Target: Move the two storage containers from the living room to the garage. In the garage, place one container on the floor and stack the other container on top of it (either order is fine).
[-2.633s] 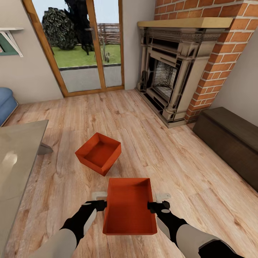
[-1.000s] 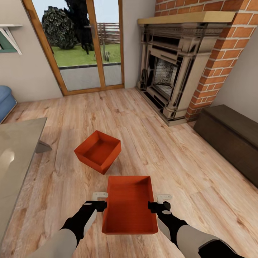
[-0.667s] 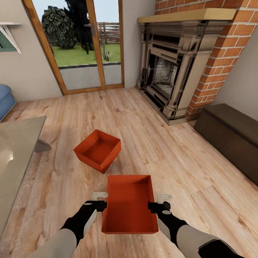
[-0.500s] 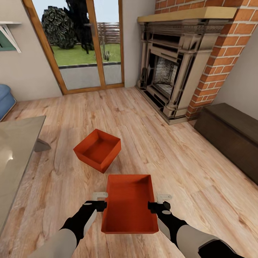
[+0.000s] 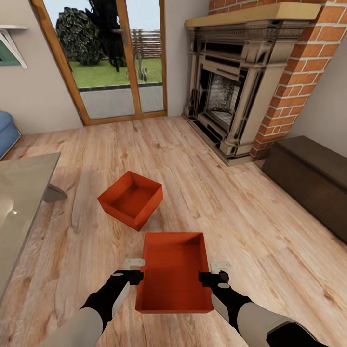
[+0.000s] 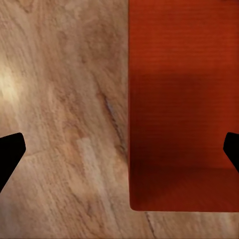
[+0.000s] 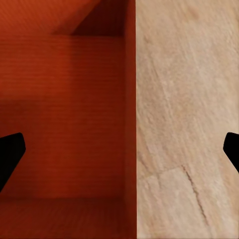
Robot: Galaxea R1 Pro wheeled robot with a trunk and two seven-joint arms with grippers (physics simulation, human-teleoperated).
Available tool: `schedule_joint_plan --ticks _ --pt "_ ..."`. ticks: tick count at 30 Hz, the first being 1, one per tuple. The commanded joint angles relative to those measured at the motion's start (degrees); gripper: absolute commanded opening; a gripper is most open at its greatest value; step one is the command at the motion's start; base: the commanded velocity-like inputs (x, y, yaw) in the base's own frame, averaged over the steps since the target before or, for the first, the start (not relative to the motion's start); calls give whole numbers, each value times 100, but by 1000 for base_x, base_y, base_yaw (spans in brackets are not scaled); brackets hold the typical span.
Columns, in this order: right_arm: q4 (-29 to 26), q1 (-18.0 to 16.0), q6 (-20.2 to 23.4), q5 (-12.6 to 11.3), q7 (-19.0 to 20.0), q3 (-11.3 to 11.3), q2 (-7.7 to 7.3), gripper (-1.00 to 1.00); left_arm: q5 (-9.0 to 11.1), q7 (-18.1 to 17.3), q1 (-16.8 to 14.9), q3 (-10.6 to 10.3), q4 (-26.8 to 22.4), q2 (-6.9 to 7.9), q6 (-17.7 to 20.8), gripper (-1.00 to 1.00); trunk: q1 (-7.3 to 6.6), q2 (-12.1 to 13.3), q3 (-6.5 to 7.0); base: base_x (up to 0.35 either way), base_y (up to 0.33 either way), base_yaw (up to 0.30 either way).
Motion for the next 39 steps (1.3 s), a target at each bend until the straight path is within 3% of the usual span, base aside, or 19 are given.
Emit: schedule_joint_plan --ticks 1,23,39 --pt "6 -4 -22 -57 -20 50 1 100 1 25 0 -14 -9 1 34 100 22 -43 -22 0 0 0" --pt "6 -4 -23 -57 -19 46 -8 100 15 27 0 -2 -4 5 36 100 505 -926 -417 0 0 0" --pt "7 -4 -28 -57 -19 49 -134 100 8 27 -1 -7 -9 -4 36 100 857 -1567 -705 0 0 0"
